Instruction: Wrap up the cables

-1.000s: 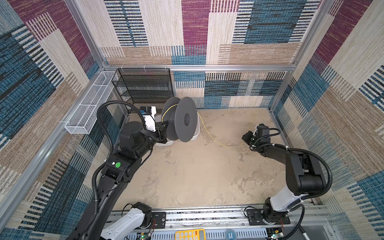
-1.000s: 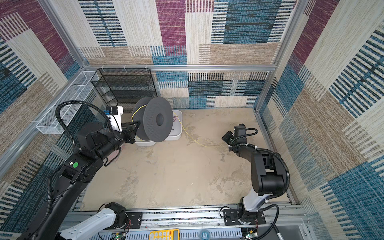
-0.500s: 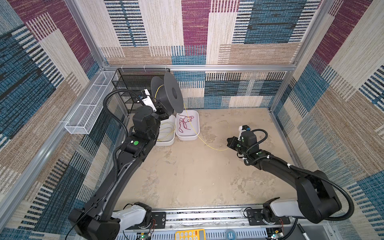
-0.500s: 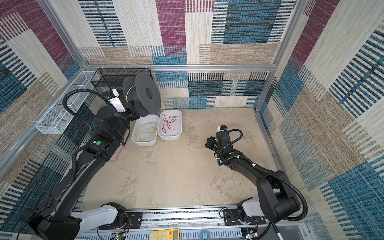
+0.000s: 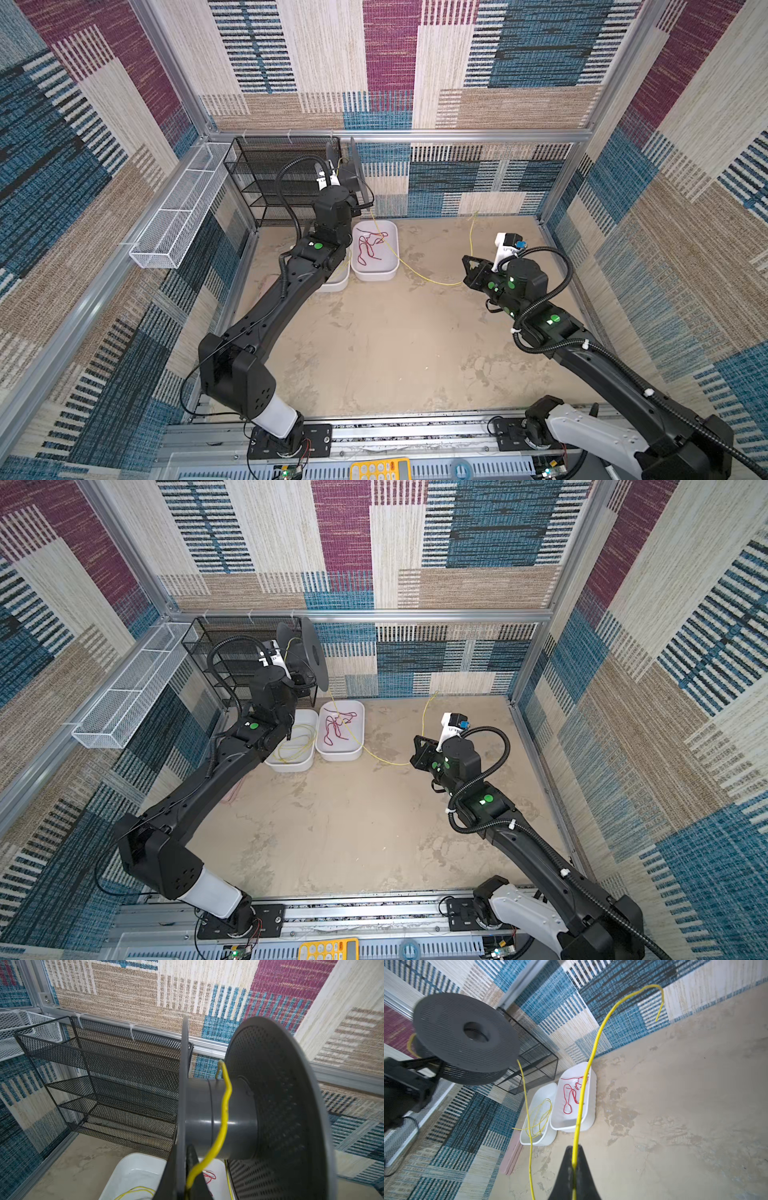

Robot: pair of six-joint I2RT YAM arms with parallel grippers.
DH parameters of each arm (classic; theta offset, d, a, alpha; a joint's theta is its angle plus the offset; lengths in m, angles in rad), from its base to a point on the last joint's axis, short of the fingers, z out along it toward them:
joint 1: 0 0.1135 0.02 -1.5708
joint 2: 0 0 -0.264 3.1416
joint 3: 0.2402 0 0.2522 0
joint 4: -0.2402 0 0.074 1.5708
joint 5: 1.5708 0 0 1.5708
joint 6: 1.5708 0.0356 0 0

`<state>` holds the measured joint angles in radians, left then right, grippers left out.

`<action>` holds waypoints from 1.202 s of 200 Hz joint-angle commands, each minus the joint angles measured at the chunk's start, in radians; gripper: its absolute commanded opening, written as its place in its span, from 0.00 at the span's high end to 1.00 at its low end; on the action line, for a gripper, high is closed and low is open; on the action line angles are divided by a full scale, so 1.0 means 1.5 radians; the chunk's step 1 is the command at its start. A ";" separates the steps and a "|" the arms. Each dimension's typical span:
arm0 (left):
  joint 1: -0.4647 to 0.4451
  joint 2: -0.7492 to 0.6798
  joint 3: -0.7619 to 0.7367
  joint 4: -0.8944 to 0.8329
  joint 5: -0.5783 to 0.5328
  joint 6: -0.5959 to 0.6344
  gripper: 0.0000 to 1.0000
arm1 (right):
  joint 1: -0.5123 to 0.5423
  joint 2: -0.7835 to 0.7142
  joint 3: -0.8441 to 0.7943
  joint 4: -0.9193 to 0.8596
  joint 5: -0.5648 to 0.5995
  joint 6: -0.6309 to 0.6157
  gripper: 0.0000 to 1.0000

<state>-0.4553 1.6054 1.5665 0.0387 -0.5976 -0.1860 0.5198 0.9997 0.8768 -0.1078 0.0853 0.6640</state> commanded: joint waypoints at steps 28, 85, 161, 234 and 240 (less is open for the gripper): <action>-0.016 0.041 0.018 0.076 -0.048 0.065 1.00 | 0.016 -0.018 0.059 -0.035 -0.021 -0.028 1.00; -0.016 0.081 0.028 0.039 -0.003 0.073 1.00 | 0.016 -0.001 0.155 -0.034 -0.042 -0.062 1.00; -0.022 0.078 -0.053 0.027 0.040 0.092 1.00 | 0.015 0.104 0.333 -0.025 -0.084 -0.090 1.00; -0.085 0.019 -0.140 0.037 0.064 0.185 1.00 | -0.015 0.253 0.566 -0.054 -0.065 -0.149 1.00; -0.089 0.008 -0.153 0.034 0.074 0.183 1.00 | -0.025 0.268 0.593 -0.059 -0.069 -0.151 1.00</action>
<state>-0.5644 1.6695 1.3754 0.0345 -0.5076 0.0193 0.5228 1.3376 1.6455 -0.2070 -0.0170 0.4831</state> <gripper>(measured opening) 0.080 0.060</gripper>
